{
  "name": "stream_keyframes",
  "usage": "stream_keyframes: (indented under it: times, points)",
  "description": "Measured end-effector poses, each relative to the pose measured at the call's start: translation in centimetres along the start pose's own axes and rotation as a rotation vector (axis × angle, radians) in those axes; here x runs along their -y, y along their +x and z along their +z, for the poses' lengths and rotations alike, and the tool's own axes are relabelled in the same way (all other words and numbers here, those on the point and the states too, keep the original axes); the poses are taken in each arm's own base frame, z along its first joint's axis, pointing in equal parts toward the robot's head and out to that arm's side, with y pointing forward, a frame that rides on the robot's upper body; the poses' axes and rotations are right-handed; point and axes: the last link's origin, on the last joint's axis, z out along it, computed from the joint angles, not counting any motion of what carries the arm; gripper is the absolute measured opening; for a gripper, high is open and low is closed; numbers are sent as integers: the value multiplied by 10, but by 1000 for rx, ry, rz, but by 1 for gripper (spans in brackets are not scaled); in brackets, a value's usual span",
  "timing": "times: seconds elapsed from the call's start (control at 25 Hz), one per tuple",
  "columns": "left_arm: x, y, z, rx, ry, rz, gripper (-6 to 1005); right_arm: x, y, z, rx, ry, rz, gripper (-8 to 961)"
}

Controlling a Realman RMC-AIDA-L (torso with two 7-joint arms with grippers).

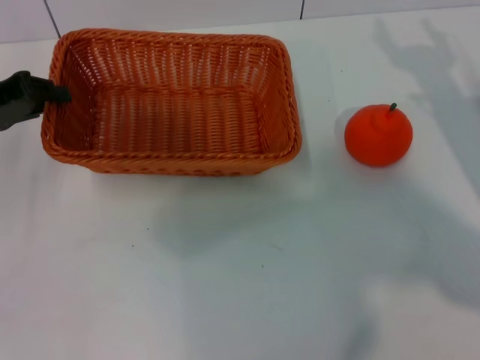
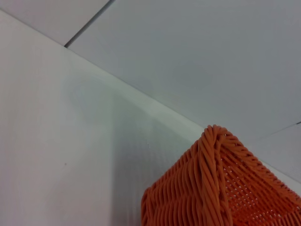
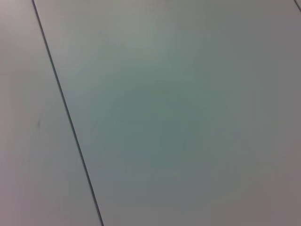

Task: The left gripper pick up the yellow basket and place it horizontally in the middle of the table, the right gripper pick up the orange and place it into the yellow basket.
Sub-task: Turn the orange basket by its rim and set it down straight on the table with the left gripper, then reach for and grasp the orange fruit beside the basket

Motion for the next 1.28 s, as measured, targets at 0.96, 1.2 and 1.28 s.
stream_keyframes:
  times: [0.96,1.2,1.28]
  points:
    - [-1,0,0,-36,38,84,674,1,0,2,0,5,-10,830]
    - [4,15,-15,-210,148,227,870,2,0,3,-2,8,-9,827]
    - [6,22,-23,-313,174,271,881,4,-1,5,3,18,-10,826]
